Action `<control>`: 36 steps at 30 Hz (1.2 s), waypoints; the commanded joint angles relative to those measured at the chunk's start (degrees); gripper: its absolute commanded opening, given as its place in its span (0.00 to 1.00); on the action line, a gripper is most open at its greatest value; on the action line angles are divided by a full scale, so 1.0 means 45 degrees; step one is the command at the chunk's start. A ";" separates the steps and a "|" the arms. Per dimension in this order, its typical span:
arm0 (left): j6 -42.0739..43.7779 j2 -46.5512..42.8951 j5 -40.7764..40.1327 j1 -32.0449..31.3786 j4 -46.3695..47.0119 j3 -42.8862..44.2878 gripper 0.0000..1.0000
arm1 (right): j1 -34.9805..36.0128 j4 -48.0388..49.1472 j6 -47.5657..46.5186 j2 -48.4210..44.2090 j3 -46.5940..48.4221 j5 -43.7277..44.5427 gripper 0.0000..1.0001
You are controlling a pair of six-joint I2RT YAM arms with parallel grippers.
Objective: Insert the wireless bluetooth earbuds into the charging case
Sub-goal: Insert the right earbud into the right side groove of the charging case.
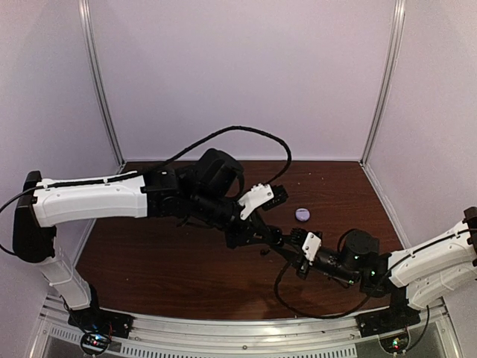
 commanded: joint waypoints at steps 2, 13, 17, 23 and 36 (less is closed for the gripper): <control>0.0078 0.0292 -0.0203 -0.0079 0.0125 0.0508 0.05 | 0.0089 -0.0101 0.0144 0.0137 0.0533 0.0278 0.00; 0.0118 0.0570 0.0016 -0.0079 -0.0105 0.0681 0.05 | 0.0125 -0.0335 0.0070 0.0399 0.0790 0.0273 0.00; -0.0027 0.0746 0.0076 -0.0070 -0.0226 0.0806 0.06 | 0.0214 -0.0487 -0.0082 0.0720 0.1022 0.0370 0.00; -0.0217 0.1014 0.0187 -0.0076 -0.0579 0.0924 0.07 | 0.0343 -0.0129 -0.0083 0.1320 0.1228 0.0417 0.00; -0.0006 0.1211 0.0473 -0.0099 -0.0899 0.0841 0.07 | 0.0422 0.1063 -0.0583 0.1714 0.0957 -0.0213 0.00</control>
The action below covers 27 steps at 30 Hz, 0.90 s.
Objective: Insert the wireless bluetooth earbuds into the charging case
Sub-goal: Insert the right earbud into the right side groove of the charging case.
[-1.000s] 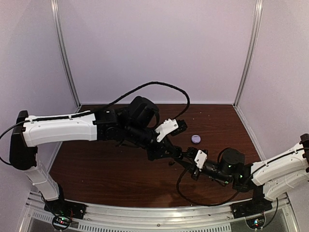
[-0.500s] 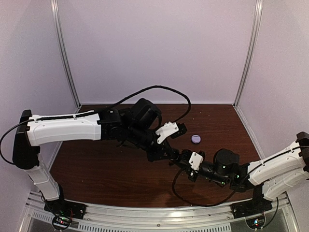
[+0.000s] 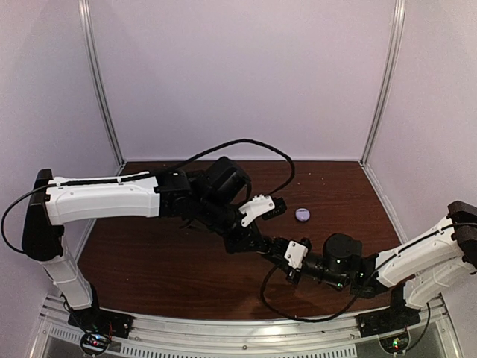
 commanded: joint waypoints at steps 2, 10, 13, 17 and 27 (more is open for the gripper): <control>0.0251 0.0334 0.0801 -0.0177 0.0641 0.0330 0.07 | 0.0106 0.1523 -0.0287 -0.0238 0.0205 -0.0777 0.00; 0.0126 0.0455 0.0737 -0.0206 0.0361 0.0478 0.09 | 0.0120 0.1330 -0.0463 -0.0382 0.0202 -0.0711 0.00; -0.0052 0.0507 0.0485 -0.0195 0.0356 0.0581 0.09 | 0.0125 0.1514 -0.0325 -0.0447 0.0122 -0.1057 0.00; -0.0140 0.0534 0.0264 -0.0196 0.0312 0.0609 0.12 | 0.0126 0.1764 -0.0105 -0.0406 0.0036 -0.1287 0.00; -0.0098 0.0446 0.0021 -0.0206 0.0089 0.0726 0.27 | 0.0124 0.2264 0.0299 -0.0486 -0.0299 -0.1050 0.00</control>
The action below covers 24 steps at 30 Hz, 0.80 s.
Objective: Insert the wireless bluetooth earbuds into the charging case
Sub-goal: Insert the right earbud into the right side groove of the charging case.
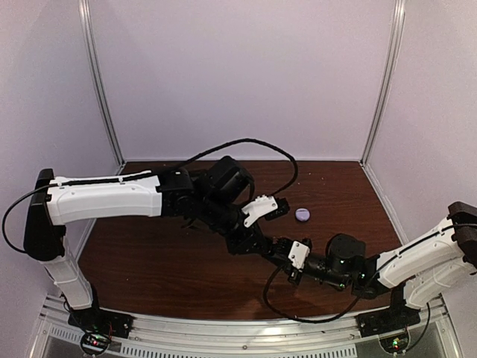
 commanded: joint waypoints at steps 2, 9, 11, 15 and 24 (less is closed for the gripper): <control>-0.0025 0.0230 -0.0234 -0.0114 0.0381 0.0371 0.29 | 0.0134 0.1674 0.0333 -0.0404 -0.0111 -0.0459 0.00; 0.0013 -0.0013 -0.0502 -0.0108 0.0376 0.0421 0.39 | 0.0117 0.1738 0.0471 -0.0501 -0.0238 -0.0343 0.00; 0.0004 -0.0106 -0.0605 -0.0118 0.0380 0.0430 0.41 | 0.0116 0.1813 0.0511 -0.0504 -0.0285 -0.0339 0.00; -0.0054 -0.0283 -0.0827 -0.0114 0.0381 0.0373 0.48 | 0.0116 0.1885 0.0588 -0.0534 -0.0360 -0.0296 0.00; 0.0131 -0.1435 -0.0502 -0.0114 0.1357 -0.0622 0.50 | 0.0097 0.2111 0.0922 -0.0783 -0.0665 -0.0125 0.00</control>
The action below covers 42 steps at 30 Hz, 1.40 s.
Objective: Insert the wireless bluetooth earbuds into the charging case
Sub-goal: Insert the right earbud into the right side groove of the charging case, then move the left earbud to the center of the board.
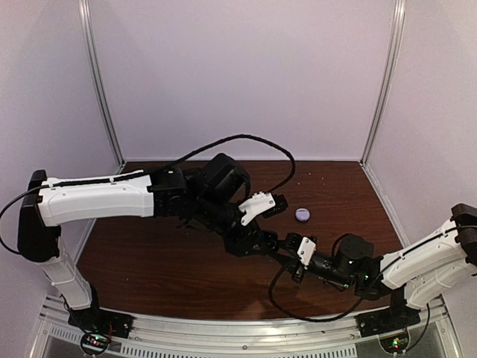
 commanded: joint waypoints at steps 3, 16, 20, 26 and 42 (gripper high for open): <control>0.0306 -0.1683 0.0539 0.0013 0.2106 -0.1204 0.52 | 0.0067 0.1123 0.0451 -0.0520 -0.0288 -0.0261 0.00; 0.0504 -0.5216 -0.0978 0.0100 0.6784 -0.5257 0.74 | -0.0470 0.1566 0.1674 -0.2242 -0.1223 -0.1640 0.00; 0.0100 -0.6039 -0.1588 0.0359 0.9392 -0.7369 0.97 | -0.0740 0.1358 0.2216 -0.3115 -0.1476 -0.1987 0.00; 0.0512 -0.5659 -0.1889 0.0501 1.2941 -0.9843 0.98 | -0.1388 0.0471 0.2937 -0.4468 -0.1785 -0.1812 0.00; -0.0069 0.0666 0.0891 0.1985 1.5681 -0.8895 0.64 | -0.2215 -0.1303 0.3459 -0.6120 -0.2009 -0.1380 0.00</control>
